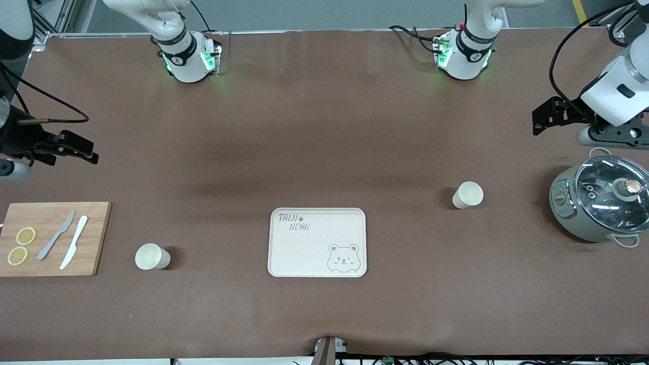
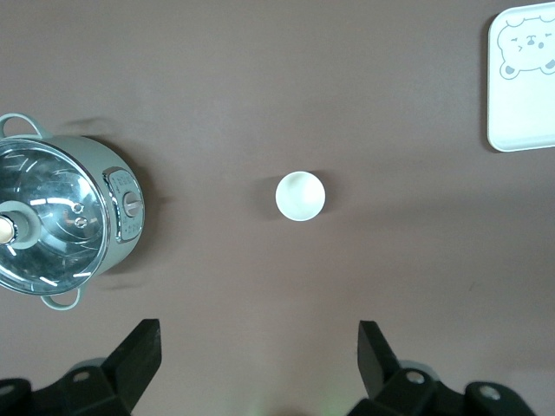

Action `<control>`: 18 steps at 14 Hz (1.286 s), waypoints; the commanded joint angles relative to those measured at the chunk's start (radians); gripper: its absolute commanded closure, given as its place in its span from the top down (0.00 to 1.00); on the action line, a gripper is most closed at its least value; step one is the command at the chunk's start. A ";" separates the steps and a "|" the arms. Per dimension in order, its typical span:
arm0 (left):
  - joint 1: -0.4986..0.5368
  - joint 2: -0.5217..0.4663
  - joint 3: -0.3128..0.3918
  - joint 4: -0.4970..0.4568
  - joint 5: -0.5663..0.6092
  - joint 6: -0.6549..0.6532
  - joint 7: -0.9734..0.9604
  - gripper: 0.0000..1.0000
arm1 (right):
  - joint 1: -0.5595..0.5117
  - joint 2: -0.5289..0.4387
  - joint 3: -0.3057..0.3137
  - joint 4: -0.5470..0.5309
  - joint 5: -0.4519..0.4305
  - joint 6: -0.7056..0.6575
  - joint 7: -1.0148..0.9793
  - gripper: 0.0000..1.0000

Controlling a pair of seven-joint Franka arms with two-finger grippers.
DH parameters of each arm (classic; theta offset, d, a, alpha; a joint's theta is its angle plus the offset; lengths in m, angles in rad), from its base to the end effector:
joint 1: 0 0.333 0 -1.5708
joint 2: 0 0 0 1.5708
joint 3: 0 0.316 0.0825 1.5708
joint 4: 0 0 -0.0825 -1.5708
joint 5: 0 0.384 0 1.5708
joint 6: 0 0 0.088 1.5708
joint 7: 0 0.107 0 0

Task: Place white IKEA cup upright on tray with both arms
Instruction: 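Lower the right gripper over one white cup while the left gripper lowers over another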

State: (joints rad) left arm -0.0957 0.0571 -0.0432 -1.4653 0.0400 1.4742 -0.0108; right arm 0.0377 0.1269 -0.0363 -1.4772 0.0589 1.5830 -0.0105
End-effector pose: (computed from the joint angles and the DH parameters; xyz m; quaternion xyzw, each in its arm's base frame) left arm 0.5580 -0.0726 0.6338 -0.9976 0.0625 0.0226 0.0205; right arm 0.5941 0.0085 0.5971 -0.9996 -0.0054 0.0104 0.0272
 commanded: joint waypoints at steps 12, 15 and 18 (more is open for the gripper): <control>-0.024 0.056 -0.020 -0.403 0.003 0.450 0.040 1.00 | 0.002 0.101 -0.005 0.008 0.002 0.072 -0.005 1.00; -0.010 0.053 -0.020 -0.539 0.006 0.616 0.052 1.00 | 0.005 0.193 -0.004 0.008 0.006 0.172 0.001 1.00; 0.028 0.050 -0.020 -0.651 0.006 0.763 0.104 1.00 | 0.042 0.289 -0.004 0.009 0.004 0.299 0.004 1.00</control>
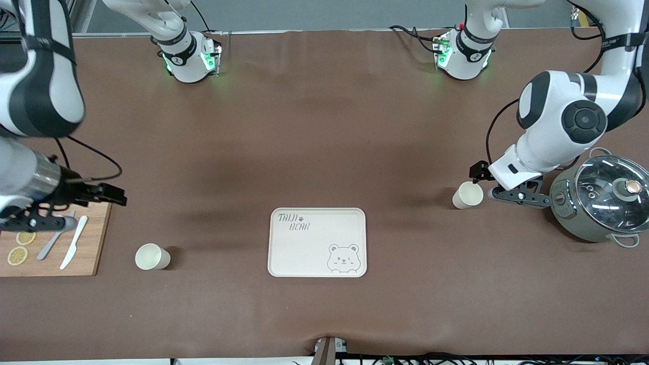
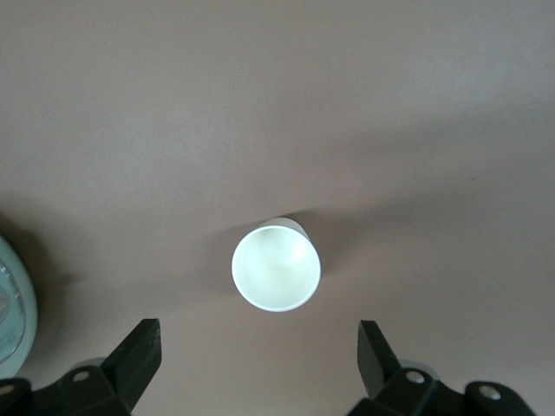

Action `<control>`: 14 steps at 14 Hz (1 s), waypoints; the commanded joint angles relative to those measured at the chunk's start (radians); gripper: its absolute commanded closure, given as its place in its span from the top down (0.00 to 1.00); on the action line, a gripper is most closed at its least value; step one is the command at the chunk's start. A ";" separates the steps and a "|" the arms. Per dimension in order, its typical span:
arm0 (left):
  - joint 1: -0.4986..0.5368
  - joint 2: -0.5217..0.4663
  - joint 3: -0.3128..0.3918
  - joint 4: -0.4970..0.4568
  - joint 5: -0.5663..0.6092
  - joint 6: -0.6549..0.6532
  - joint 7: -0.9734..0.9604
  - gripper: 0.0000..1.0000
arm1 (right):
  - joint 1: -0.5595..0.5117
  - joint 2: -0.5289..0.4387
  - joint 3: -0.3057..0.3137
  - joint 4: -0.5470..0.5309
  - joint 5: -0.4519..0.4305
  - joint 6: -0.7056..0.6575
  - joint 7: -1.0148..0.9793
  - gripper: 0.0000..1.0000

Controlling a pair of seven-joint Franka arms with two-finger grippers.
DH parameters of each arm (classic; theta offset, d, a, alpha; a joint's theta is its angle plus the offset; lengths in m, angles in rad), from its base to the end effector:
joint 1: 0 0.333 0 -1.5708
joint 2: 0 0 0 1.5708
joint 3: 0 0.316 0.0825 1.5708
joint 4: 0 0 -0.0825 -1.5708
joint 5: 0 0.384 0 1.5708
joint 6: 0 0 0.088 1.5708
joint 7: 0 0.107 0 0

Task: Place white IKEA cup upright on tray with both arms
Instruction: 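Lower the right gripper over one white cup while the left gripper lowers over another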

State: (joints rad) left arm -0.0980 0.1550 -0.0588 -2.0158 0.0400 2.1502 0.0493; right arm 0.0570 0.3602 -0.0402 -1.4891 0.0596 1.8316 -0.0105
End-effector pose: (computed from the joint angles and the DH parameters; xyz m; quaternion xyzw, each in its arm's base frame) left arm 0.5729 -0.0881 0.3751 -0.9934 0.1136 0.0095 0.0126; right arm 0.6663 0.0196 0.4651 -0.9997 -0.0069 0.0088 0.0216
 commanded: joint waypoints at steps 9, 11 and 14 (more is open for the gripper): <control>0.072 0.057 -0.003 -0.248 0.015 0.440 0.089 1.00 | 0.037 0.332 0.000 0.024 -0.009 0.409 -0.025 1.00; 0.072 0.089 -0.003 -0.258 0.017 0.491 0.090 1.00 | 0.033 0.361 -0.001 0.024 -0.015 0.457 -0.034 1.00; 0.073 0.133 -0.001 -0.274 0.018 0.575 0.090 1.00 | 0.024 0.405 -0.003 0.024 -0.015 0.529 -0.063 1.00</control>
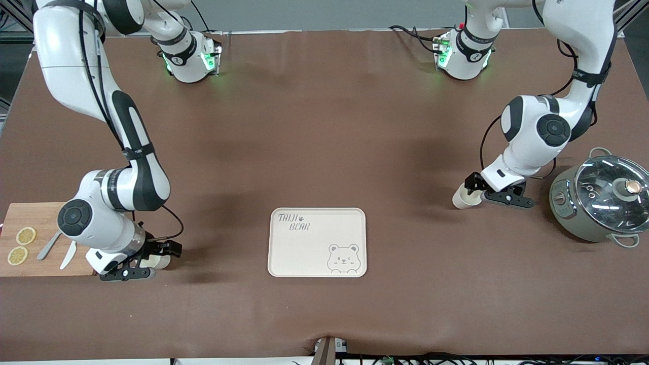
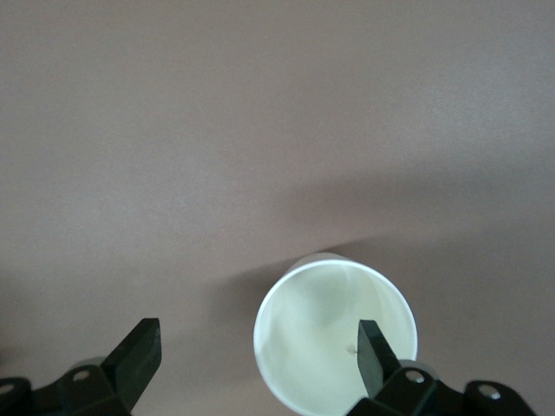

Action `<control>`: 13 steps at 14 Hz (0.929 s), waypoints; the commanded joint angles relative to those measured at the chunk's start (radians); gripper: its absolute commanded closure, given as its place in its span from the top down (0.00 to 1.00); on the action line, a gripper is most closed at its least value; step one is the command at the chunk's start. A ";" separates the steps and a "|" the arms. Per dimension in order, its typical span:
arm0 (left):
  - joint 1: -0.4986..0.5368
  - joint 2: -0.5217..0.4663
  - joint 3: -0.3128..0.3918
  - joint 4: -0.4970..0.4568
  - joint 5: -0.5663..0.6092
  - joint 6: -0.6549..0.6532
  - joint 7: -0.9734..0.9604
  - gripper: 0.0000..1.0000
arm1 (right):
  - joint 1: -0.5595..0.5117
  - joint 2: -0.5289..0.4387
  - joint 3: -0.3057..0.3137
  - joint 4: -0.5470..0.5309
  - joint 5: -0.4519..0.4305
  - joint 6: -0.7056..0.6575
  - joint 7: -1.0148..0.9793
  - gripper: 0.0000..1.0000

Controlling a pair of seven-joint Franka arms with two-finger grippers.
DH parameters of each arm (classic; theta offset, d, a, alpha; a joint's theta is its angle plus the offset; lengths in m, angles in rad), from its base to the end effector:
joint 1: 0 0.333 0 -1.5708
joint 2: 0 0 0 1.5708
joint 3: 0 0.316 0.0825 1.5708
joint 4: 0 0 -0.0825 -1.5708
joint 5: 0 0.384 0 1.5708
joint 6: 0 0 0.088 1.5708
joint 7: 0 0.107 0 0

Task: Place white IKEA cup upright on tray with both arms
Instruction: 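Close the right gripper on its cup while the left gripper grasps the other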

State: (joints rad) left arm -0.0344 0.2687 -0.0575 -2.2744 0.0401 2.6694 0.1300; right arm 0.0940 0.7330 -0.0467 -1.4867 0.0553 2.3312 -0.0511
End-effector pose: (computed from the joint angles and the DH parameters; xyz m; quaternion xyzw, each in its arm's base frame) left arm 0.5463 -0.0517 0.2502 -0.9900 0.1261 -0.0634 0.0039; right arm 0.7268 0.0415 0.2502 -0.9977 -0.0381 -0.0562 0.0057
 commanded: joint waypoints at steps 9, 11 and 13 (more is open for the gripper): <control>0.065 0.057 -0.002 -0.048 0.018 0.116 0.076 0.00 | -0.031 0.042 0.001 0.022 -0.011 0.033 -0.162 0.00; 0.064 0.058 -0.002 -0.045 0.018 0.116 0.076 0.00 | -0.028 0.040 0.001 0.023 -0.009 0.033 -0.155 0.00; 0.060 0.058 -0.002 -0.043 0.018 0.118 0.076 0.00 | -0.020 0.037 0.002 0.023 -0.002 0.034 -0.147 0.00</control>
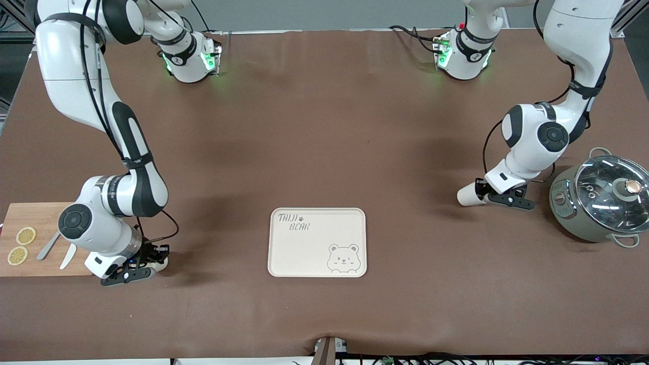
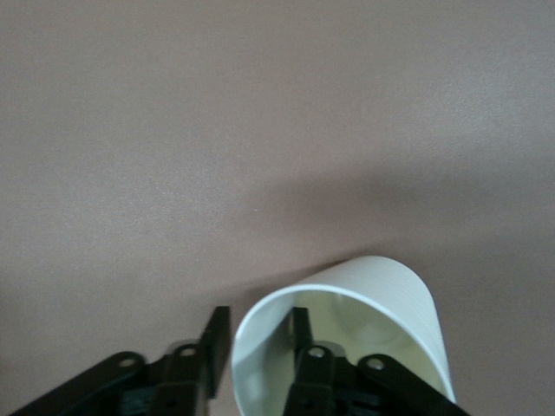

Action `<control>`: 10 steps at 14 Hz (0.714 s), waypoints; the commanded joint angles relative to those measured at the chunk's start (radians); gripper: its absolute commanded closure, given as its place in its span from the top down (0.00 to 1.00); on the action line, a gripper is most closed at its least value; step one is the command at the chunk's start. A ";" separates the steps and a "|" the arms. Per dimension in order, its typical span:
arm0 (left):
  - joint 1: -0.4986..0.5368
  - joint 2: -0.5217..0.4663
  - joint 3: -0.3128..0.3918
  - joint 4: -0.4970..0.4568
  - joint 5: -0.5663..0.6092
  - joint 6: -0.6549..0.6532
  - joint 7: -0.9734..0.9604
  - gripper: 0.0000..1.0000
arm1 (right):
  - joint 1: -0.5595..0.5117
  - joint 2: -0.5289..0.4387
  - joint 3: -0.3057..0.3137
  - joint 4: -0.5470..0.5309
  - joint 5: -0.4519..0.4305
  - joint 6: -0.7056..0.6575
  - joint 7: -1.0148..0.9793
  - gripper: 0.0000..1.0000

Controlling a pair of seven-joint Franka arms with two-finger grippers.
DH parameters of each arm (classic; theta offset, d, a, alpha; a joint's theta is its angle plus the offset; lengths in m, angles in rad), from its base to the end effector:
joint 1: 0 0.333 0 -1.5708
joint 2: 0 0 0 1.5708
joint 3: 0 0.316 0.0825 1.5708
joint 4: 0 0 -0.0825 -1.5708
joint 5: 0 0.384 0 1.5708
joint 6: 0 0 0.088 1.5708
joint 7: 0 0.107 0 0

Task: Place white IKEA cup upright on tray with both arms
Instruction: 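Close the right gripper on its cup while the left gripper grasps the other, then carry the cups toward the tray with the right and left grippers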

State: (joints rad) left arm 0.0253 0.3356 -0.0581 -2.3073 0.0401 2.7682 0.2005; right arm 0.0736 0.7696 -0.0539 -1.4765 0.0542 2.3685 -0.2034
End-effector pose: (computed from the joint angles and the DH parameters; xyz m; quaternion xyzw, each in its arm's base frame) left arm 0.5384 -0.0200 0.2116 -0.9892 0.1320 -0.0629 0.0043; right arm 0.7306 0.0223 0.2320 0.9929 0.1017 0.0617 0.0038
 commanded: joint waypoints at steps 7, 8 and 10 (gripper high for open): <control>-0.019 -0.026 -0.074 0.089 0.017 -0.040 -0.165 0.00 | 0.092 -0.007 0.016 0.085 0.007 -0.014 0.211 0.00; -0.025 -0.023 -0.097 0.138 0.017 -0.105 -0.215 0.00 | 0.113 -0.010 0.016 0.088 0.007 -0.014 0.240 0.00; -0.085 -0.007 -0.106 0.271 0.015 -0.264 -0.333 0.00 | 0.150 -0.013 0.016 0.099 0.009 -0.014 0.262 0.00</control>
State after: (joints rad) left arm -0.0108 0.3184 -0.1558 -2.1625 0.0401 2.6437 -0.0256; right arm 0.1948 0.7670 -0.0358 -1.3902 0.0568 2.3685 0.0200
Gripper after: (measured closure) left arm 0.907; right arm 0.965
